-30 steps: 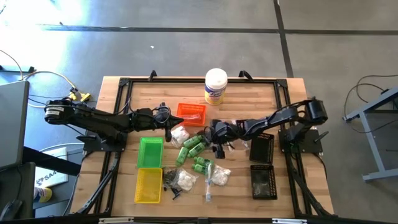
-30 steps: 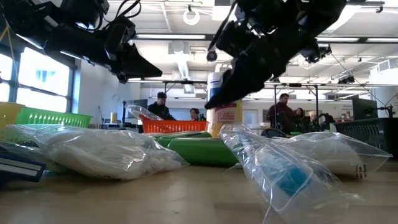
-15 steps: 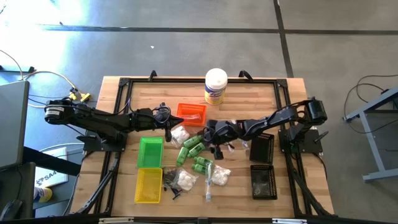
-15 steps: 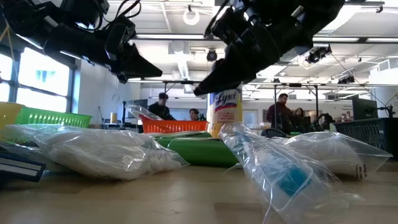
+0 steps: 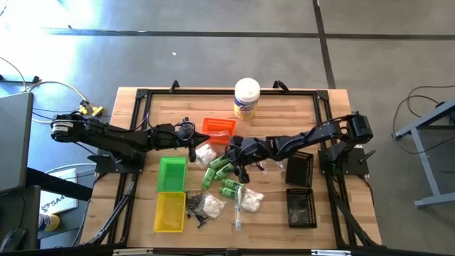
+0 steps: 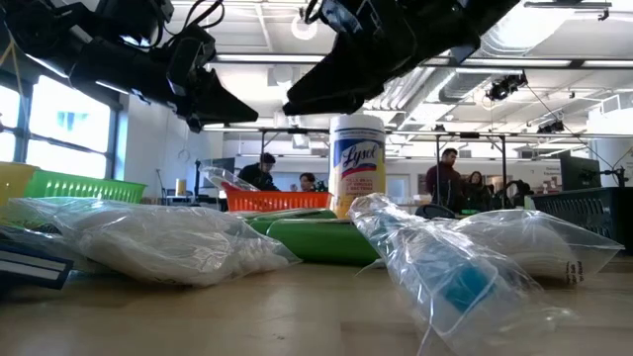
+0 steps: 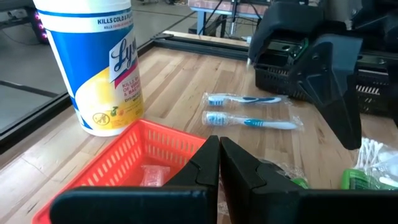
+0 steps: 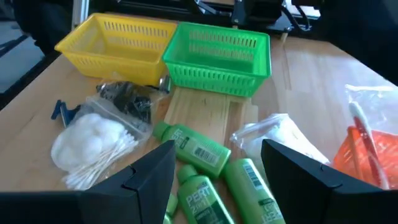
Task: Pick & Place Travel size toiletries
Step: Put the green shampoo into the top black bin
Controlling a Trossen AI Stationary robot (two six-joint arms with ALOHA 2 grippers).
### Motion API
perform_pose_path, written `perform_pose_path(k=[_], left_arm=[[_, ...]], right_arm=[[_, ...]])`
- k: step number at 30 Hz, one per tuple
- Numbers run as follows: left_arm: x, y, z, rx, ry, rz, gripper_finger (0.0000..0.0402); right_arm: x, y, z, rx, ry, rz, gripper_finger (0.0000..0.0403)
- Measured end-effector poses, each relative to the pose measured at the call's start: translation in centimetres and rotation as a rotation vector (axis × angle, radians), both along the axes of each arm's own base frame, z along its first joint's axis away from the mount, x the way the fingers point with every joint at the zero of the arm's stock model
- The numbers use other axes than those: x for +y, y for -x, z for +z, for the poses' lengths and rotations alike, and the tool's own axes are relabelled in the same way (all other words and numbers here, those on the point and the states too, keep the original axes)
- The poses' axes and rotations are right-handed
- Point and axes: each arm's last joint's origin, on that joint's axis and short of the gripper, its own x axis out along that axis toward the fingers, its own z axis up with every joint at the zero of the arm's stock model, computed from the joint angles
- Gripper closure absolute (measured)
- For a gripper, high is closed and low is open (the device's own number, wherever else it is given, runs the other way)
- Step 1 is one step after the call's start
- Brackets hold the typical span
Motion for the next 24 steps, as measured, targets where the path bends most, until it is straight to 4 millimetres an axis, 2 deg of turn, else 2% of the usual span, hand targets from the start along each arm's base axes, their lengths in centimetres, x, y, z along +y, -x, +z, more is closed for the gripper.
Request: perform_pose_path(k=[4, 17, 20, 24], left_arm=[[0.0, 0.0, 0.0, 0.0, 0.0, 0.0, 0.0394], [0.0, 0.0, 0.0, 0.0, -0.001, 0.006, 0.0394], [0.0, 0.0, 0.0, 0.0, -0.002, 0.006, 0.0394], [0.0, 0.0, 0.0, 0.002, -0.001, 0.006, 0.0394]], right_arm=[[0.1, -0.3, 0.6, -0.012, -0.045, 0.007, 0.0172], [1.3, -0.1, 0.5, -0.012, -0.023, -0.018, 0.0172], [1.3, -0.5, -0.4, 0.006, -0.02, -0.019, 0.0172], [1.4, -1.2, -3.2, 0.069, -0.007, -0.02, 0.0172]])
